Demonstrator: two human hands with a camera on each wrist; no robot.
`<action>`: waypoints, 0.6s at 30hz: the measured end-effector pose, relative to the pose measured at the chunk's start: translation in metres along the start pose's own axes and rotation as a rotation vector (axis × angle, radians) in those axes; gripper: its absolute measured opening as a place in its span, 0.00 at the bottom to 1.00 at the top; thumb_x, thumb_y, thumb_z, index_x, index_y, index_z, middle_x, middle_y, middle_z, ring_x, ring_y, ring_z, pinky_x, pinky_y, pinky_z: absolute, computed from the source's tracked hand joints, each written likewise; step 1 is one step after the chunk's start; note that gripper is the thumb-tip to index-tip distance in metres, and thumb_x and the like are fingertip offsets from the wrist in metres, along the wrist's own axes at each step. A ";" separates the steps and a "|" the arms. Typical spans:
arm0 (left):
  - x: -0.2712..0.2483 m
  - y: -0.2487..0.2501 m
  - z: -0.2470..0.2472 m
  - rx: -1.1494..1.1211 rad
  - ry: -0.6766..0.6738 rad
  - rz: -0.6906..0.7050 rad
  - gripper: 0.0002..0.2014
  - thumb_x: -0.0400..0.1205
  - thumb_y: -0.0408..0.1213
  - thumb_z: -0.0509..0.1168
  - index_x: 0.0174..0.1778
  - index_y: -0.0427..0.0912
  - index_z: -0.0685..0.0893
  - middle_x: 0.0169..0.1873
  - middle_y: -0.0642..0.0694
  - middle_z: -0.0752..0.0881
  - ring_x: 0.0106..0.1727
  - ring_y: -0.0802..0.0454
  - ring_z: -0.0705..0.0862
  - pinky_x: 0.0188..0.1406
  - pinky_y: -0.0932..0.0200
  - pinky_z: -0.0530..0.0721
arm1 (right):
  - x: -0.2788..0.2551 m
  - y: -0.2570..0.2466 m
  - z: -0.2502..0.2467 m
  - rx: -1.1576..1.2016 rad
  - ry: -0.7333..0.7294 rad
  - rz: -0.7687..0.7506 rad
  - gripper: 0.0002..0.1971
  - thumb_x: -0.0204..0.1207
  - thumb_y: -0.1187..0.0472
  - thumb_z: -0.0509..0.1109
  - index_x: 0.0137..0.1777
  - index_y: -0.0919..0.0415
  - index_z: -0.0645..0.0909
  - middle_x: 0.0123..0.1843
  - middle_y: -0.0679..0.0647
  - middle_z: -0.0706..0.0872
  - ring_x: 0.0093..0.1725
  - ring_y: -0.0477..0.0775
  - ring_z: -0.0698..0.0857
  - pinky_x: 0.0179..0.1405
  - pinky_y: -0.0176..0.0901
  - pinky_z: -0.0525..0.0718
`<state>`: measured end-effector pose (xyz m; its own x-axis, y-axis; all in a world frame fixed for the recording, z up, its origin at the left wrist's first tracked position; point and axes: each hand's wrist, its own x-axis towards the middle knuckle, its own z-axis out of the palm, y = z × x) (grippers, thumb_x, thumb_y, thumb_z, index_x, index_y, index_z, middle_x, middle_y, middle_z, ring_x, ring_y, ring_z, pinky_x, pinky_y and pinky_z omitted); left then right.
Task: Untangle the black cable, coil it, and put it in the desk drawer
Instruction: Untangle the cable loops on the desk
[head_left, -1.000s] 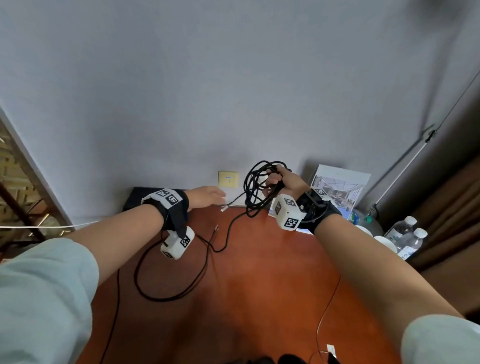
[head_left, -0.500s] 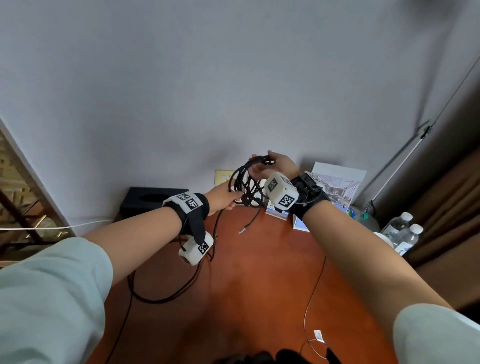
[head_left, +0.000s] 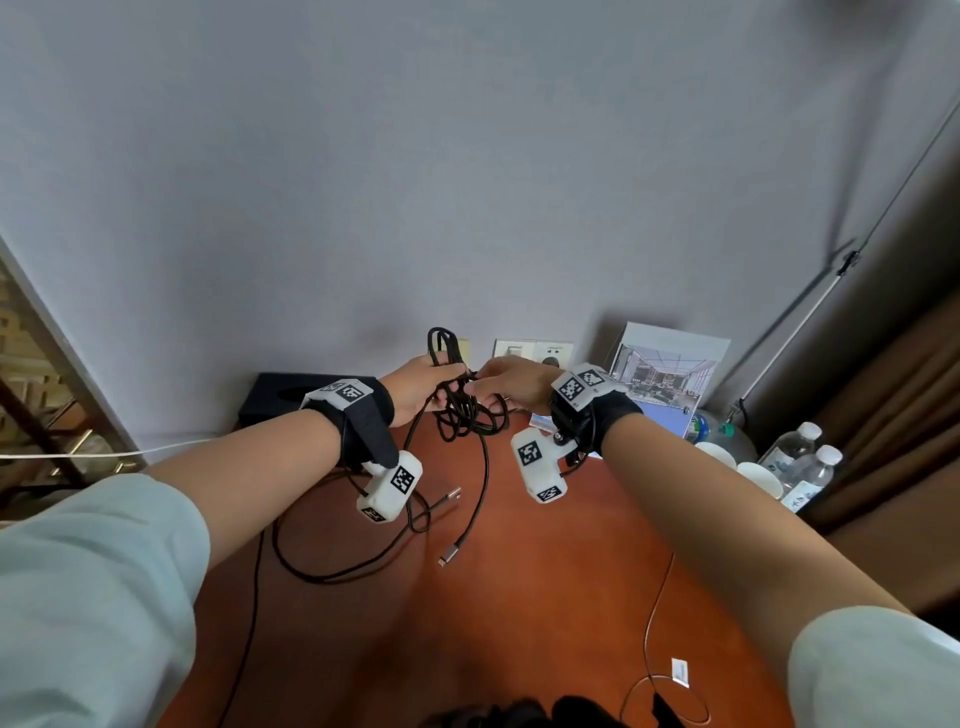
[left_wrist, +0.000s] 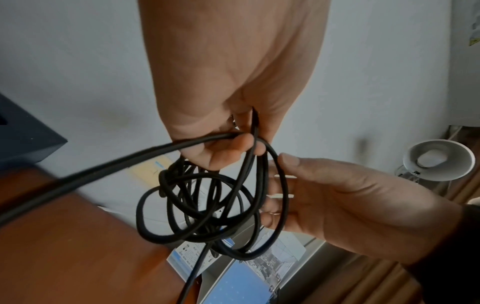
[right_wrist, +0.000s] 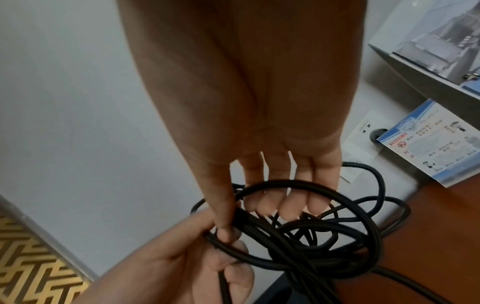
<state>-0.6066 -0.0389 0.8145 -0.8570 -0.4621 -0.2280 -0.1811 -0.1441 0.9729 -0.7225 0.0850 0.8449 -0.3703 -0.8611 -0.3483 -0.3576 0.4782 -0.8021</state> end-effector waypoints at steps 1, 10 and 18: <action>-0.001 0.001 0.000 0.011 0.026 -0.012 0.05 0.86 0.36 0.61 0.44 0.45 0.80 0.28 0.51 0.74 0.22 0.60 0.67 0.21 0.70 0.70 | 0.004 0.000 0.001 -0.028 0.034 -0.005 0.14 0.78 0.52 0.69 0.38 0.62 0.78 0.29 0.53 0.77 0.30 0.51 0.75 0.33 0.39 0.73; 0.006 0.009 -0.021 -0.155 0.295 -0.055 0.12 0.86 0.37 0.53 0.36 0.41 0.71 0.22 0.47 0.70 0.13 0.57 0.64 0.15 0.67 0.60 | 0.022 -0.002 0.000 1.070 0.446 -0.019 0.16 0.83 0.67 0.57 0.32 0.60 0.68 0.23 0.53 0.66 0.24 0.47 0.63 0.37 0.44 0.84; 0.003 0.015 -0.025 0.022 0.196 0.015 0.15 0.87 0.34 0.50 0.32 0.44 0.65 0.25 0.48 0.63 0.13 0.59 0.61 0.15 0.66 0.58 | 0.018 0.023 -0.024 0.796 0.408 0.125 0.19 0.82 0.52 0.62 0.29 0.57 0.75 0.18 0.47 0.73 0.20 0.48 0.70 0.25 0.37 0.70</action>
<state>-0.5997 -0.0642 0.8271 -0.7494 -0.6261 -0.2152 -0.1816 -0.1181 0.9763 -0.7576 0.0841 0.8317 -0.6961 -0.6101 -0.3783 0.3490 0.1729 -0.9210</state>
